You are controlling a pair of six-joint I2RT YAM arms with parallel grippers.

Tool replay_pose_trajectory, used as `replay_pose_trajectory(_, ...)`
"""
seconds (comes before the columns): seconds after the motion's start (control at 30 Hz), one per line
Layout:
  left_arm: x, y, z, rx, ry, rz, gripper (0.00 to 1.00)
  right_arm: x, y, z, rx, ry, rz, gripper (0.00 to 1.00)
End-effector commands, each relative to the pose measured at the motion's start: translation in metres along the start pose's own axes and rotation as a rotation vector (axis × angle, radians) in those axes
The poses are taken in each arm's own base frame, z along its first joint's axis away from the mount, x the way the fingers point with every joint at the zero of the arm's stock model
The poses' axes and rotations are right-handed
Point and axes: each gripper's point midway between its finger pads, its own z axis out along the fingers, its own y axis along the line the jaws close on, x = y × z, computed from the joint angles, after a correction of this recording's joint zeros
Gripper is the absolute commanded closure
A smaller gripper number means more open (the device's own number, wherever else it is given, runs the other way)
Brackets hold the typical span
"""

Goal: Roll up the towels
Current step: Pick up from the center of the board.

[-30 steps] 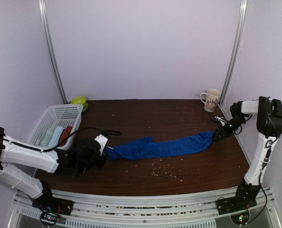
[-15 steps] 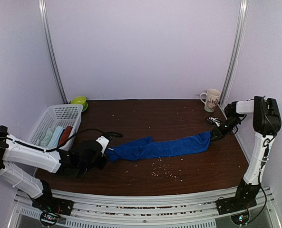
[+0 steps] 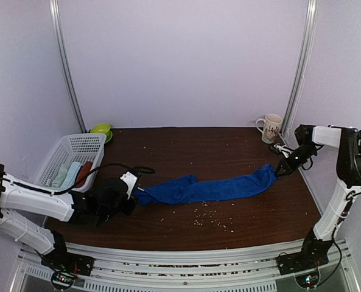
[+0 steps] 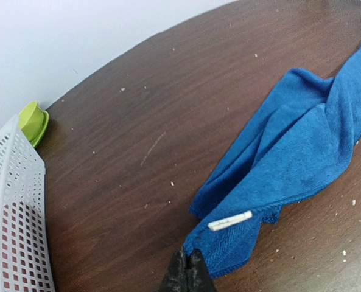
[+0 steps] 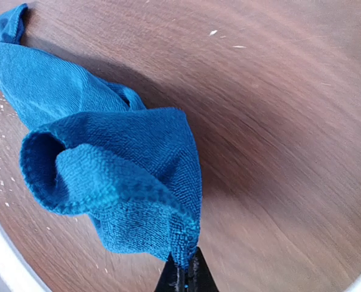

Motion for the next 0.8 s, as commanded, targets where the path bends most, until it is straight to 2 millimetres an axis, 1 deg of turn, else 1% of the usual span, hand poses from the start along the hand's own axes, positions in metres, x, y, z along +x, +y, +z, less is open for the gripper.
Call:
replay_pose_trajectory(0.0,-0.033,0.020,-0.023,-0.021,-0.127,-0.096,1.00,0.020,-0.007,-0.025,0.181,0.053,0.015,1.00)
replay_pose_trajectory(0.17,-0.048,0.037,-0.050,-0.016,-0.188,-0.161,1.00,0.044,0.002,-0.056,0.338,0.069,-0.003,1.00)
replay_pose_trajectory(0.27,-0.052,0.048,-0.061,-0.030,-0.194,-0.198,1.00,0.060,0.013,-0.066,0.388,0.094,-0.029,1.00)
replay_pose_trajectory(0.33,-0.048,0.051,-0.063,-0.035,-0.182,-0.212,1.00,0.069,0.021,-0.064,0.397,0.124,-0.038,1.00)
replay_pose_trajectory(0.4,-0.044,0.049,-0.060,-0.035,-0.165,-0.212,1.00,0.076,0.032,-0.054,0.379,0.159,-0.057,1.00)
replay_pose_trajectory(0.43,-0.041,0.047,-0.057,-0.040,-0.151,-0.205,1.00,0.077,0.035,-0.050,0.380,0.170,-0.054,1.00)
replay_pose_trajectory(0.5,-0.039,0.045,-0.052,-0.051,-0.132,-0.193,1.00,0.071,0.034,-0.043,0.410,0.159,-0.041,0.89)
replay_pose_trajectory(0.57,-0.037,0.042,-0.047,-0.055,-0.118,-0.180,1.00,0.059,0.029,-0.039,0.444,0.131,-0.033,0.83)
replay_pose_trajectory(0.6,-0.036,0.042,-0.044,-0.061,-0.112,-0.175,1.00,0.053,0.027,-0.037,0.458,0.119,-0.030,0.77)
replay_pose_trajectory(0.73,-0.030,0.043,-0.039,-0.094,-0.094,-0.165,1.00,0.028,0.025,-0.036,0.512,0.073,-0.064,0.56)
replay_pose_trajectory(0.77,-0.028,0.044,-0.038,-0.101,-0.090,-0.166,1.00,0.022,0.025,-0.038,0.526,0.058,-0.078,0.53)
